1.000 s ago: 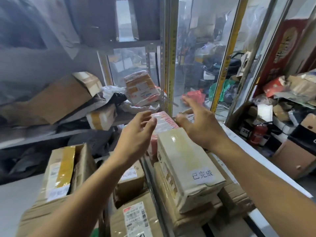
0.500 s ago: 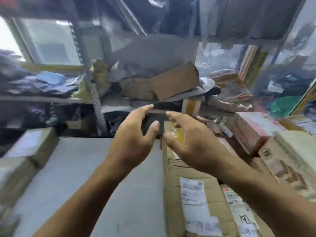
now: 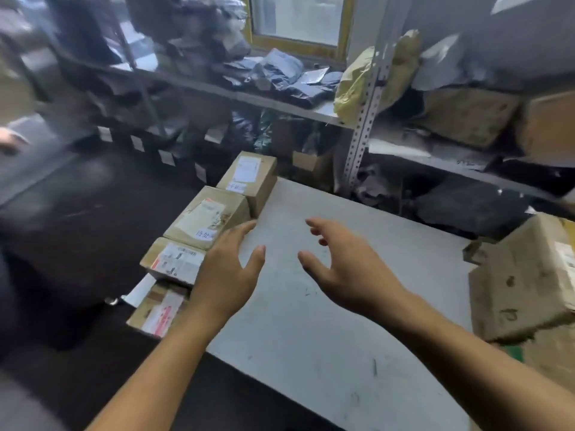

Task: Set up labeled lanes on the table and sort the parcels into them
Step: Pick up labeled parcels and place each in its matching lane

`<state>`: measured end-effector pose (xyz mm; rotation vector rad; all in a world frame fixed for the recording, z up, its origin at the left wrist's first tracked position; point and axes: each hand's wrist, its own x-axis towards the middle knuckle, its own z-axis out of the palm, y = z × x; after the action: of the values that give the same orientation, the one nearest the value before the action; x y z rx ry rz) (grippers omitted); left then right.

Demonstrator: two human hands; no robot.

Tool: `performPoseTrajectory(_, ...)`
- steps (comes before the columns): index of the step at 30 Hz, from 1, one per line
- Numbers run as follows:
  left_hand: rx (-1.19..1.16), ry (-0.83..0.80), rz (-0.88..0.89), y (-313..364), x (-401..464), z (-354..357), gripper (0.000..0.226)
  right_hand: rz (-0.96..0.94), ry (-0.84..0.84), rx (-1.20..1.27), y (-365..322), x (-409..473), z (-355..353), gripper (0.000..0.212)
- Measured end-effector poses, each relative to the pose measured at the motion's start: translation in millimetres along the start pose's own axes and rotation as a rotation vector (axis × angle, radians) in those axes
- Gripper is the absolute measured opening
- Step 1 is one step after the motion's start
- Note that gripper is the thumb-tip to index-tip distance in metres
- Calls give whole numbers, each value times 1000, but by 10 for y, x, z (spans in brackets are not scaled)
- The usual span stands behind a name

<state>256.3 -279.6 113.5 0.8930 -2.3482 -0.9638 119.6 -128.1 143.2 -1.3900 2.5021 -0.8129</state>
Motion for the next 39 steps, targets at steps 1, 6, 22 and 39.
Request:
performPoseTrajectory(1,-9,7,-58,-174,1,-64,44,0,-34,16,-44,78,160,62)
performPoseTrajectory(6,-71,70,-325,-911,-43,-266,41,-4,-225,57,-239,457,1019,66)
performPoseTrajectory(22,-200,111,-580,-1769,-138,-8,40,49,-351,42,-262,1029,2638,108)
performPoseTrajectory(39,-342,17,-753,-1543,-86,330,69,77,-202,251,232,457,2164,85)
